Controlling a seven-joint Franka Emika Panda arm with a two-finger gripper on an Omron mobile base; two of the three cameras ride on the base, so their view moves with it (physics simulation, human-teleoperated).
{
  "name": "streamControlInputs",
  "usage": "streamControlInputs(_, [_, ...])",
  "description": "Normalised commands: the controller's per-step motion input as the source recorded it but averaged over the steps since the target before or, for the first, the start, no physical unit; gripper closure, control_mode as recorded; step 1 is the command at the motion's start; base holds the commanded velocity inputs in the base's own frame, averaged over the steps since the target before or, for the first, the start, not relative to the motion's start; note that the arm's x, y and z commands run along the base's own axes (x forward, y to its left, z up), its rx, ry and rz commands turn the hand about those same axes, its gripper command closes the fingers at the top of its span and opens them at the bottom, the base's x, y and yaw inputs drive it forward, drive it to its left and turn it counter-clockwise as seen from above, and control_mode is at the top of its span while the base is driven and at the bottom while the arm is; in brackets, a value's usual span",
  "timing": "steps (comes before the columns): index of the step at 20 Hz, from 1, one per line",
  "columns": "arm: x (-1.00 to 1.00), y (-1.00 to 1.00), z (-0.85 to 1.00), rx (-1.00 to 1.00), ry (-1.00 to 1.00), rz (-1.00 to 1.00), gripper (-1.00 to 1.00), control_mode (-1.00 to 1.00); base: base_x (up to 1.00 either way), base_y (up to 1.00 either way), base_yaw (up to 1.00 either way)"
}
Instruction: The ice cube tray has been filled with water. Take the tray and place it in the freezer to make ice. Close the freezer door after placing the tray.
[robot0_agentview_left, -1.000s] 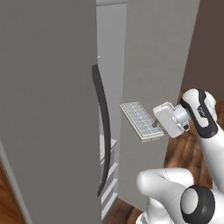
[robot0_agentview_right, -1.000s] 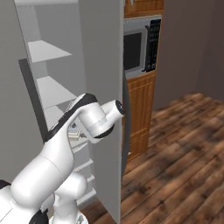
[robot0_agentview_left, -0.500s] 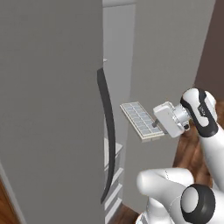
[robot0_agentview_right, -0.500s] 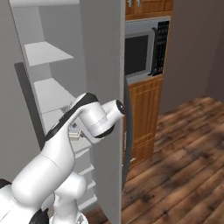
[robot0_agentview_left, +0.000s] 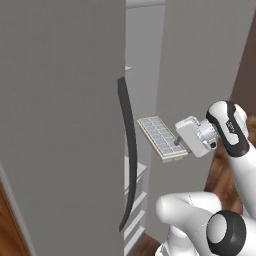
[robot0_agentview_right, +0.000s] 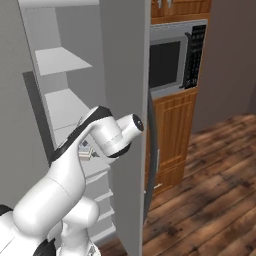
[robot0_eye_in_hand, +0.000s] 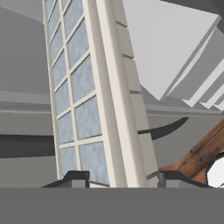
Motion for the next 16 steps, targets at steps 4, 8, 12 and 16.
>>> streamControlInputs(4, [0.0, 0.0, 0.0, 0.0, 0.0, 0.0, 1.0, 1.0, 0.03, 0.0, 0.18])
streamControlInputs(8, [0.0, 0.0, 0.0, 0.0, 0.0, 0.0, 1.0, 1.0, 0.0, -0.03, 0.19])
streamControlInputs(12, [0.0, 0.0, 0.0, 0.0, 0.0, 0.0, 1.0, 1.0, 0.0, -0.13, 0.17])
streamControlInputs(16, [0.0, 0.0, 0.0, 0.0, 0.0, 0.0, 1.0, 1.0, 0.0, -0.29, 0.15])
